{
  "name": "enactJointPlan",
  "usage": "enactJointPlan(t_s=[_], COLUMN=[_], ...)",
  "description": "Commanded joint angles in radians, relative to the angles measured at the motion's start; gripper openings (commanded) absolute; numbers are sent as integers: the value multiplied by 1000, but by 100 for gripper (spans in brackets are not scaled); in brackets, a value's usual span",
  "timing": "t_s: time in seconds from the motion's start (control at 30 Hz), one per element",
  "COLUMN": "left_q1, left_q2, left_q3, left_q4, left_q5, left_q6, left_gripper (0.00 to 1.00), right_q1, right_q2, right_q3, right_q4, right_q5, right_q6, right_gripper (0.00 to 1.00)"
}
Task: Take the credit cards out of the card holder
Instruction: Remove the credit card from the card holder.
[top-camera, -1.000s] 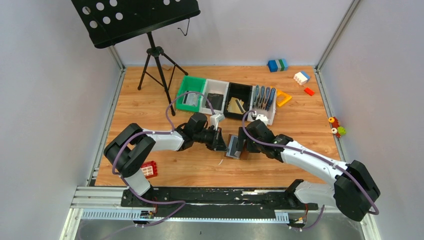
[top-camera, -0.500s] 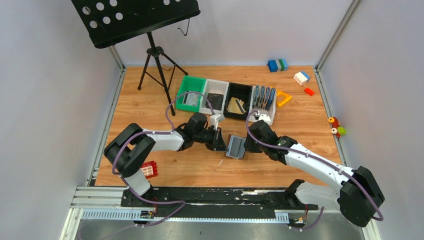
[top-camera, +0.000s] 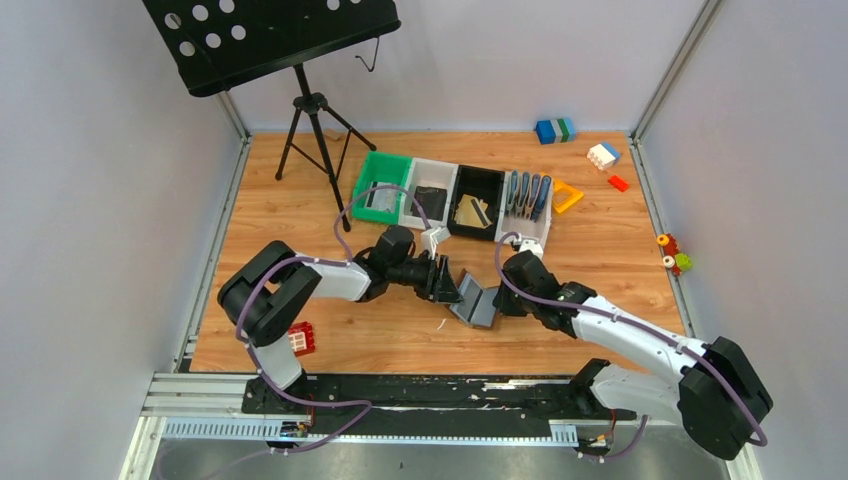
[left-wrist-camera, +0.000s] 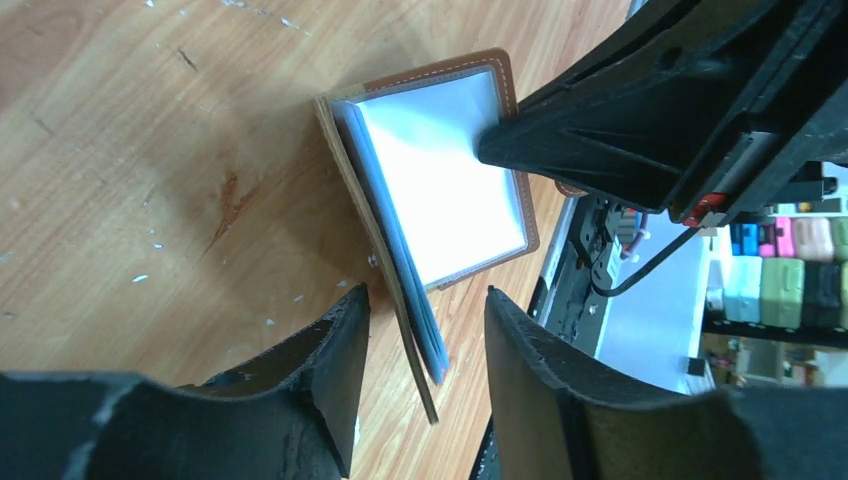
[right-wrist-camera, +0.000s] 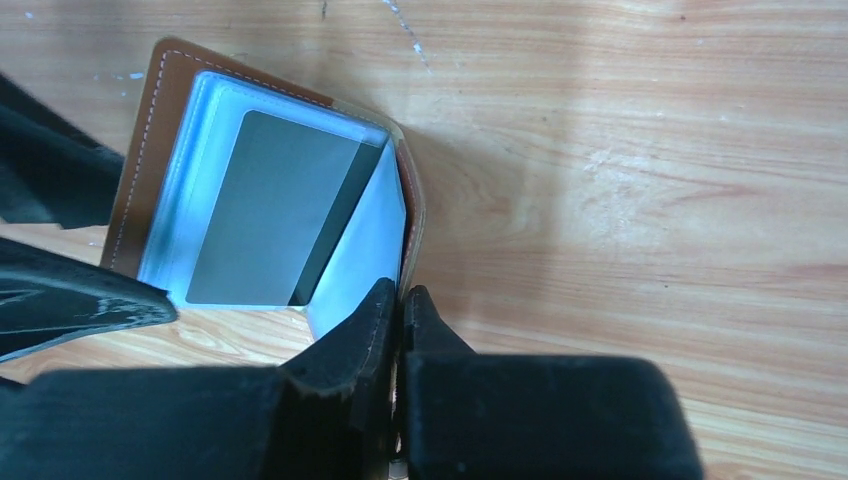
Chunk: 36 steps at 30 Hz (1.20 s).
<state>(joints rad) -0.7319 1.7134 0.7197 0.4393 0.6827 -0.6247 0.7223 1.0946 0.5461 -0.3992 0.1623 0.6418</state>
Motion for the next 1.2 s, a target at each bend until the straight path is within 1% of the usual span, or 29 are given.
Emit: enactJointPlan(t_s=[0.0,0.1,0.13,0.2,0.23,0.27,0.3,0.37,0.47,0.53,0.6,0.63,0.73,0.87,0.93,1.0,1.03,1.1,1.13,1.17], left_q1=[2,2,2,2,2,2,3,7,20,29,33,34,34,33,33,34,34,34,34,34], left_q2=[64,105,116,127,127,124,110,92,59,32,-1,-16,-51,-86,-98,-105,-109,-115,-116,-117], left_q3=[1,13,15,22,25,27,32,27,2,-20,-34,-39,-54,-66,-69,-69,-69,-70,-71,-71], left_q4=[104,137,143,135,125,113,74,58,72,101,108,100,84,55,39,26,21,14,11,9], left_q5=[74,97,103,102,97,90,71,54,41,39,29,18,-16,-59,-79,-93,-99,-110,-112,-113], left_q6=[-50,-80,-86,-86,-79,-72,-48,-35,-37,-49,-46,-39,-18,6,17,24,27,33,35,36], left_gripper=[54,54,53,46,41,34,20,12,8,7,7,7,7,6,7,6,6,6,6,6], right_q1=[-2,-1,-1,-2,-2,-1,-3,-3,-2,-3,-3,-3,-1,2,5,8,11,16,21,27], right_q2=[-39,-45,-48,-51,-52,-52,-48,-42,-32,-31,-38,-47,-90,-177,-212,-230,-227,-205,-186,-163], right_q3=[-20,-25,-26,-27,-28,-26,-13,3,26,39,55,65,96,146,174,199,216,238,248,258], right_q4=[76,84,87,89,89,83,37,-22,-110,-143,-165,-172,-190,-177,-156,-122,-100,-44,-31,-5], right_q5=[-52,-61,-64,-70,-72,-69,-18,38,101,116,120,117,85,-29,-89,-157,-202,-266,-290,-309], right_q6=[-9,-10,-10,-10,-9,-14,-14,-18,-25,-31,-36,-39,-51,-74,-80,-80,-82,-80,-78,-76], right_gripper=[0,0,0,0,0,0,3,8,26,43,54,55,56,57,61,61,59,51,46,38])
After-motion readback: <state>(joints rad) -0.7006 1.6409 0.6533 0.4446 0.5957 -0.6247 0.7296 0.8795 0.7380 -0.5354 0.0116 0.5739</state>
